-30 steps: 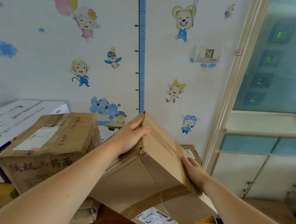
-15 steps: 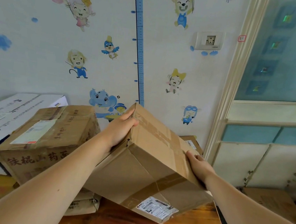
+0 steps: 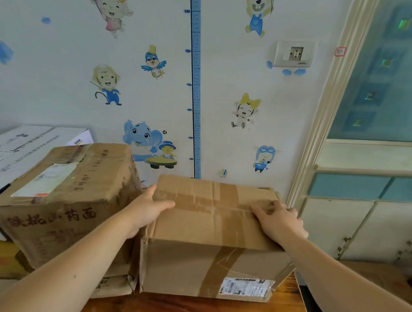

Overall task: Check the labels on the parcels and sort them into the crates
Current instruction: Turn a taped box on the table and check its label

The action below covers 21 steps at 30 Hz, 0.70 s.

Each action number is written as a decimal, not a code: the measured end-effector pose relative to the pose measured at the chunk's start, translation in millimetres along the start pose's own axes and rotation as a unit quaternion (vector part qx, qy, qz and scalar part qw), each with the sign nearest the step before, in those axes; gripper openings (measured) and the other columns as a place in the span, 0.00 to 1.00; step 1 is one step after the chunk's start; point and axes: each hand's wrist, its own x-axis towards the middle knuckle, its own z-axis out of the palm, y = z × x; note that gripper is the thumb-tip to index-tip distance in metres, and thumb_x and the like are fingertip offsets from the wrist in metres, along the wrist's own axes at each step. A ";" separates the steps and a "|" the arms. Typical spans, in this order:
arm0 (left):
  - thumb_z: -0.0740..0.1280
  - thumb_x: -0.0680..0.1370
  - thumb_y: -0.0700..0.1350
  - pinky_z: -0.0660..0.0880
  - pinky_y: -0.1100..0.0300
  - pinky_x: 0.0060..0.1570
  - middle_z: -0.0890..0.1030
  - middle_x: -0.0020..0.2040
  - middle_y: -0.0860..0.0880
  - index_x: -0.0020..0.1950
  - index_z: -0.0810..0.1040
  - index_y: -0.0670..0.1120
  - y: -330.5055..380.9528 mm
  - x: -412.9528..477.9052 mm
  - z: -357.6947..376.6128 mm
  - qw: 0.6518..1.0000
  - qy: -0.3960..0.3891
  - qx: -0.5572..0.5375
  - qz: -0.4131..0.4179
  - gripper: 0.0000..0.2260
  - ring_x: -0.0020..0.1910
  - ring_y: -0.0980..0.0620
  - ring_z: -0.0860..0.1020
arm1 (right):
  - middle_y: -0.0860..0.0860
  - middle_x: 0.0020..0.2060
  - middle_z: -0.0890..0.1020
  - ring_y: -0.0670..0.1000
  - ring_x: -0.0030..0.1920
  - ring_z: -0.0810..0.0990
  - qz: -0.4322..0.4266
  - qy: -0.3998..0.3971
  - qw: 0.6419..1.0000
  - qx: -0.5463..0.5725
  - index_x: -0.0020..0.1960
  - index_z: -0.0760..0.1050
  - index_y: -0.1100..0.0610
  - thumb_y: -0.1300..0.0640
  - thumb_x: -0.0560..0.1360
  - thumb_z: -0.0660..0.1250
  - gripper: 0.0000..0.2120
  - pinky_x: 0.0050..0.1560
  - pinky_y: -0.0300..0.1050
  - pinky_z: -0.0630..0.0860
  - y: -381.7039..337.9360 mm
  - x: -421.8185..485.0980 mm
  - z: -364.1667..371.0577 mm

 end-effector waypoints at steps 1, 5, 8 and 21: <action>0.74 0.66 0.61 0.71 0.46 0.66 0.74 0.69 0.49 0.79 0.55 0.58 -8.6 3.8 2.7 1.000 0.000 0.005 -0.020 0.46 0.64 0.46 0.75 | 0.56 0.74 0.63 0.61 0.70 0.67 -0.008 -0.003 1.000 -0.023 0.77 0.56 0.42 0.24 0.72 0.53 0.39 0.66 0.59 0.69 -1.8 -0.7 1.4; 0.73 0.73 0.58 0.68 0.47 0.69 0.66 0.75 0.47 0.81 0.47 0.53 -34.4 15.0 5.1 0.997 0.022 0.027 -0.066 0.46 0.70 0.43 0.69 | 0.56 0.76 0.60 0.61 0.73 0.62 -0.040 -0.023 0.994 -0.095 0.78 0.55 0.44 0.27 0.75 0.52 0.36 0.68 0.60 0.65 -12.0 -6.0 8.3; 0.71 0.75 0.59 0.67 0.47 0.70 0.64 0.76 0.46 0.81 0.46 0.52 -44.5 19.2 3.6 0.995 0.026 0.038 -0.089 0.44 0.71 0.43 0.68 | 0.56 0.76 0.60 0.61 0.73 0.63 -0.050 -0.028 0.993 -0.103 0.78 0.54 0.45 0.28 0.74 0.54 0.37 0.67 0.60 0.66 -15.2 -4.0 11.5; 0.69 0.76 0.58 0.67 0.52 0.67 0.64 0.76 0.44 0.80 0.45 0.46 -44.4 35.5 15.6 0.984 0.091 0.131 -0.078 0.44 0.71 0.42 0.68 | 0.56 0.51 0.81 0.55 0.42 0.79 0.015 -0.048 0.999 0.002 0.69 0.69 0.60 0.33 0.69 0.69 0.40 0.38 0.45 0.75 -3.7 43.8 18.4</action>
